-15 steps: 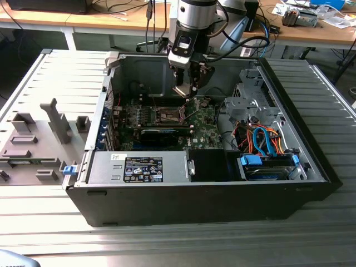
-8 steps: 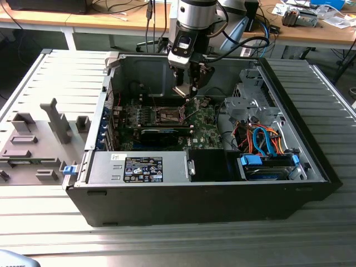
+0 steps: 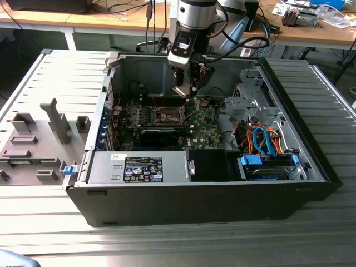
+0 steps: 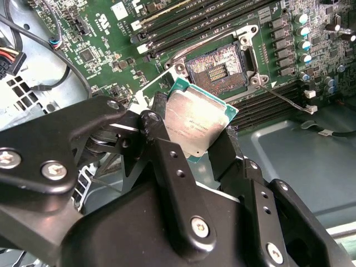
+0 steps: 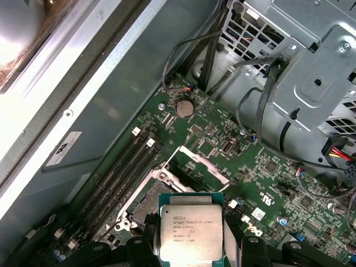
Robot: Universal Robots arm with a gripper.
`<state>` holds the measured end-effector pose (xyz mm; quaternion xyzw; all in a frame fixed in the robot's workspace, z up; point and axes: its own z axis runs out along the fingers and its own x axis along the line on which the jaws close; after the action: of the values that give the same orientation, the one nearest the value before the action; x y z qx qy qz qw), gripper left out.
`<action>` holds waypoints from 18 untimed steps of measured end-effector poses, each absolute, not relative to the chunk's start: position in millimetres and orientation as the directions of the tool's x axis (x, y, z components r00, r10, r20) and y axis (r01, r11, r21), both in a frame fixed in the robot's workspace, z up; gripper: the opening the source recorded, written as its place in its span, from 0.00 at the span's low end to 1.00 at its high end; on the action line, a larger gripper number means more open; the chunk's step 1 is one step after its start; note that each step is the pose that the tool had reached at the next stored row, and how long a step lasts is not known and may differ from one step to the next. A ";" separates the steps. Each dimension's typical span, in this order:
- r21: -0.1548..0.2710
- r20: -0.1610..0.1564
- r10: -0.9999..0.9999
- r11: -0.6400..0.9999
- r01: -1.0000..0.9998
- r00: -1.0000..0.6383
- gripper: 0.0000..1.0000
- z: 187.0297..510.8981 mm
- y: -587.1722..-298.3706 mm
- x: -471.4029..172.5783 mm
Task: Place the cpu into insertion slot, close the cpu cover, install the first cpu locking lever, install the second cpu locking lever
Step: 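Place the cpu into insertion slot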
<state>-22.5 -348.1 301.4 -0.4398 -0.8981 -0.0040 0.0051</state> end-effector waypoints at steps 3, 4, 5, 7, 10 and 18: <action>0.003 0.013 0.792 0.611 0.792 -0.611 0.55 301.2 -348.0 -22.5; 0.003 0.013 0.792 0.610 0.792 -0.610 0.55 301.2 -348.1 -22.5; 0.003 0.013 0.793 0.610 0.793 -0.610 0.55 301.1 -348.1 -22.5; 0.003 0.013 0.793 0.609 0.793 -0.609 0.55 301.0 -348.1 -22.5; 0.003 0.013 0.795 0.607 0.795 -0.607 0.55 300.9 -348.0 -22.4; 0.003 0.013 0.798 0.602 0.798 -0.602 0.55 300.4 -348.0 -22.4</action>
<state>-22.4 -348.0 300.4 -0.4459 -0.8951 -0.0040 0.0050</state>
